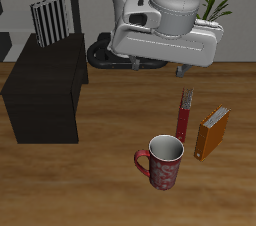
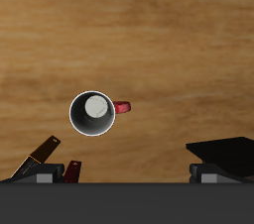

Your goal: Place the striped book upright on top of the shelf and place the red mug on top of the shelf

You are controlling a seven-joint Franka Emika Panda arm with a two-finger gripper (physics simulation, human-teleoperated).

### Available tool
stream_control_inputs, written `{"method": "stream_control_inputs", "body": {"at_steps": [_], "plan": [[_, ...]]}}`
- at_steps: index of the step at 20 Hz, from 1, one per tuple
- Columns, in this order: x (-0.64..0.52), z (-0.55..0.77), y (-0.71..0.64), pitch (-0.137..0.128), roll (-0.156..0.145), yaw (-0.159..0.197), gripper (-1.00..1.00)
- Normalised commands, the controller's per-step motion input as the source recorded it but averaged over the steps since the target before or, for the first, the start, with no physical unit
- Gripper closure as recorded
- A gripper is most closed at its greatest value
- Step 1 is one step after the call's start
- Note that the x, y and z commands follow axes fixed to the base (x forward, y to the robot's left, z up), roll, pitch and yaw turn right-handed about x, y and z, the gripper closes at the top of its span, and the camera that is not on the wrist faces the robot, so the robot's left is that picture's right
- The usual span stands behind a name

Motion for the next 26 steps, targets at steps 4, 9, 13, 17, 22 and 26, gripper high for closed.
{"method": "stream_control_inputs", "body": {"at_steps": [4, 9, 13, 17, 22, 26], "plan": [[0.21, -0.39, 0.36, -0.01, -0.065, 0.039, -1.0], [0.08, -0.33, 0.33, -0.077, -0.01, 0.042, -1.0], [0.15, -0.3, 0.17, -0.033, 0.005, 0.0, -1.0], [-0.01, -0.29, 0.15, -0.055, -0.001, 0.004, -1.0], [-0.11, -0.45, 0.23, -0.001, 0.076, -0.007, -1.0], [-0.03, -0.35, 0.1, 0.07, 0.118, 0.01, -1.0]]}}
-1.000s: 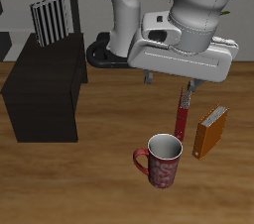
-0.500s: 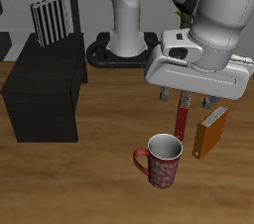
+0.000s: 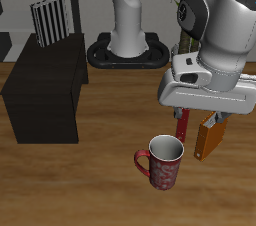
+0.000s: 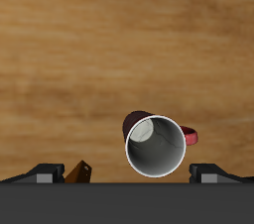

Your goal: Place the striped book upright on top of the shelf and place the red mug on top of the shelf

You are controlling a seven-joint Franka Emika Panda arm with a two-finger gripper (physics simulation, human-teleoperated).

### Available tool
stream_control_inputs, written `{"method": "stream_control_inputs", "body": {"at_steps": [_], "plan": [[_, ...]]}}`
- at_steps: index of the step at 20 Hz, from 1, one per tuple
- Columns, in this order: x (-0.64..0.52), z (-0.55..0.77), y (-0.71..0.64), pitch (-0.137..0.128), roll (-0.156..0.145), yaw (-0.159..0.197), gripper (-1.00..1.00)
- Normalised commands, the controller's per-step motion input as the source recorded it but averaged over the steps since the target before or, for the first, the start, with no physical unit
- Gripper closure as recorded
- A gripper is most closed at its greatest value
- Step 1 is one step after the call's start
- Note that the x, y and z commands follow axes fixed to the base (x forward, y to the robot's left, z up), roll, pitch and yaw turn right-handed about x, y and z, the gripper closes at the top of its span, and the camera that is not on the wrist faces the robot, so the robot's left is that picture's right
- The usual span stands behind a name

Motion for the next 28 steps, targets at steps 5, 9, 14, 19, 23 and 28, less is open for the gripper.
{"method": "stream_control_inputs", "body": {"at_steps": [5, 9, 14, 19, 23, 28], "plan": [[0.01, -0.23, -0.12, 0.055, 0.097, -0.002, -1.0], [0.02, -0.1, -0.14, -0.003, 0.027, 0.044, -1.0], [0.05, -0.14, -0.11, 0.014, -0.037, 0.017, -1.0], [0.01, -0.26, 0.01, 0.004, -0.021, 0.011, -1.0], [-0.14, -0.19, 0.02, -0.035, -0.029, -0.033, -1.0], [-0.41, -0.07, 0.33, -0.1, 0.036, -0.041, -1.0]]}}
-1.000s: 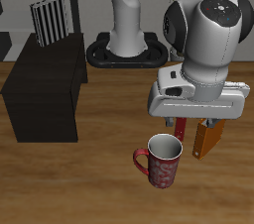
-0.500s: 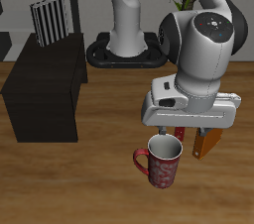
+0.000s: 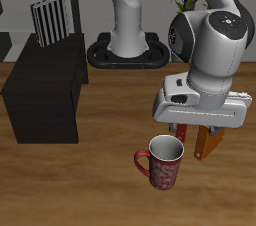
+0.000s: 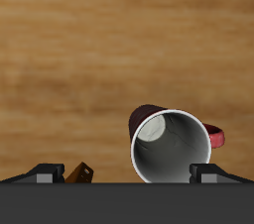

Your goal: Place the striped book upright on top of the shelf and place the red mug on top of the shelf

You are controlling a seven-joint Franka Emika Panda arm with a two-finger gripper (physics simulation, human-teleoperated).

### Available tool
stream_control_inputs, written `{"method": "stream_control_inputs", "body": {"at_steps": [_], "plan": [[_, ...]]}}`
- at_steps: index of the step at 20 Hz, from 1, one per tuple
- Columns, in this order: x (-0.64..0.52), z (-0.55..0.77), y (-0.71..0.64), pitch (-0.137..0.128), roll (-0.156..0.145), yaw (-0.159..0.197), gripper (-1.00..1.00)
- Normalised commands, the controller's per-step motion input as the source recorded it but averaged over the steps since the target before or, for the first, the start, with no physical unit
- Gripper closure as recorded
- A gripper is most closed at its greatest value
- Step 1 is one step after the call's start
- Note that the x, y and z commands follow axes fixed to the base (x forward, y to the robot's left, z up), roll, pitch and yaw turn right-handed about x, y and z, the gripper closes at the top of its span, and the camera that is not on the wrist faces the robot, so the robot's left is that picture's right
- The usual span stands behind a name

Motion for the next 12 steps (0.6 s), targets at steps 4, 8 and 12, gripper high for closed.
{"method": "stream_control_inputs", "body": {"at_steps": [4, 8, 12], "plan": [[-0.26, -0.05, 0.33, -0.105, 0.048, -0.002, -1.0], [0.06, -0.1, 0.0, 0.004, 0.008, -0.026, -1.0], [0.15, -0.02, -0.07, -0.017, -0.005, -0.015, -1.0]]}}
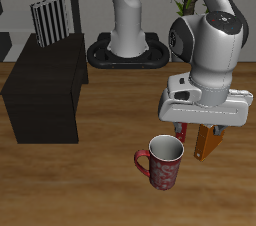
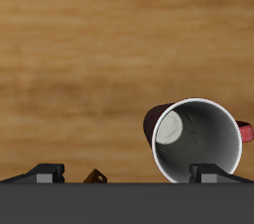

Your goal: Place the striped book upright on top of the shelf and place the red mug on top of the shelf

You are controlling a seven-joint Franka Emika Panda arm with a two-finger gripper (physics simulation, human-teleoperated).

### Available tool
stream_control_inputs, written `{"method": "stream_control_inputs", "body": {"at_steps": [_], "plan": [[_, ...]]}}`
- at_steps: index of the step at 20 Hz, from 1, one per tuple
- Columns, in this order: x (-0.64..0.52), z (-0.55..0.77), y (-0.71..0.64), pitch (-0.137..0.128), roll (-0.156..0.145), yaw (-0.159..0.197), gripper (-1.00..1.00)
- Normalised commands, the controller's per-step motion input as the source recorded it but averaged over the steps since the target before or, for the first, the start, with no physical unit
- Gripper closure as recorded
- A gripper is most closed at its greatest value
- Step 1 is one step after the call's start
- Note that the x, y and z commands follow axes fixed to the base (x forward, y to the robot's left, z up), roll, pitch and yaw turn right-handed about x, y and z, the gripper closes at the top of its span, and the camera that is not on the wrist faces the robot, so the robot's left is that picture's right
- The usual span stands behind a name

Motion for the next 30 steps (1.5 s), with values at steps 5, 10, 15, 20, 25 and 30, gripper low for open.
{"method": "stream_control_inputs", "body": {"at_steps": [5, 10, 15, 20, 25, 30], "plan": [[0.13, -0.07, -0.03, 0.01, -0.004, 0.016, -1.0], [0.15, -0.23, -0.05, 0.039, -0.016, -0.003, -1.0], [0.12, -0.2, -0.07, 0.033, -0.012, -0.008, -1.0], [0.05, -0.19, -0.02, 0.042, -0.007, -0.021, -1.0], [0.04, -0.22, 0.02, 0.09, 0.015, -0.035, 1.0], [0.05, -0.15, -0.04, 0.058, 0.011, -0.037, 1.0]]}}
